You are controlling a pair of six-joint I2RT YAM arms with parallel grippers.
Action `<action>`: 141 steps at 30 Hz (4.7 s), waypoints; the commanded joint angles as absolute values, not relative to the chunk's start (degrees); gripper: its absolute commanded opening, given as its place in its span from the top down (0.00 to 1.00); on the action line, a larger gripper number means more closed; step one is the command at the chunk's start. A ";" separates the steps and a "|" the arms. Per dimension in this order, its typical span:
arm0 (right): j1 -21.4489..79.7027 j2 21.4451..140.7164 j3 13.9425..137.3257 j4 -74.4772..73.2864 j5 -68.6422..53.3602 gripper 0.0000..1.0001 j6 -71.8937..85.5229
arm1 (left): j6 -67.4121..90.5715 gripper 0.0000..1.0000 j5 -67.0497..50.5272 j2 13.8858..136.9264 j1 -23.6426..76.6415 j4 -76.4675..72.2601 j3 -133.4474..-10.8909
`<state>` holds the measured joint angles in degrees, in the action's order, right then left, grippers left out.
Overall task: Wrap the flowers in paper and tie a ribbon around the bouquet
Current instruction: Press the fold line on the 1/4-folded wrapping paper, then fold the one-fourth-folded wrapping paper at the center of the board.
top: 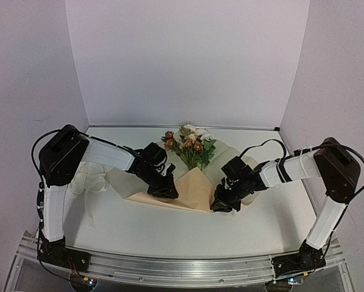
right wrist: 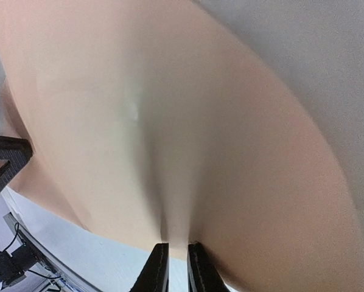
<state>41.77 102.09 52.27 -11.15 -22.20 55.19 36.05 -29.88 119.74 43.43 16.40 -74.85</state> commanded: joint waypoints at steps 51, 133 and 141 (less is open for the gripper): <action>33.57 81.23 31.73 -7.79 -9.09 0.79 59.68 | 34.89 0.87 -26.68 121.86 41.31 22.05 -75.40; 51.42 83.33 14.60 17.67 12.79 0.66 87.95 | 33.62 0.88 -29.13 124.22 40.98 23.79 -78.01; 51.42 79.97 15.39 17.92 13.94 0.78 79.96 | 33.74 0.88 -29.08 124.01 40.96 23.59 -77.61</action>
<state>51.07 81.01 15.75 24.22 14.75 85.77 34.52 -33.47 121.58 41.23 21.10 -78.00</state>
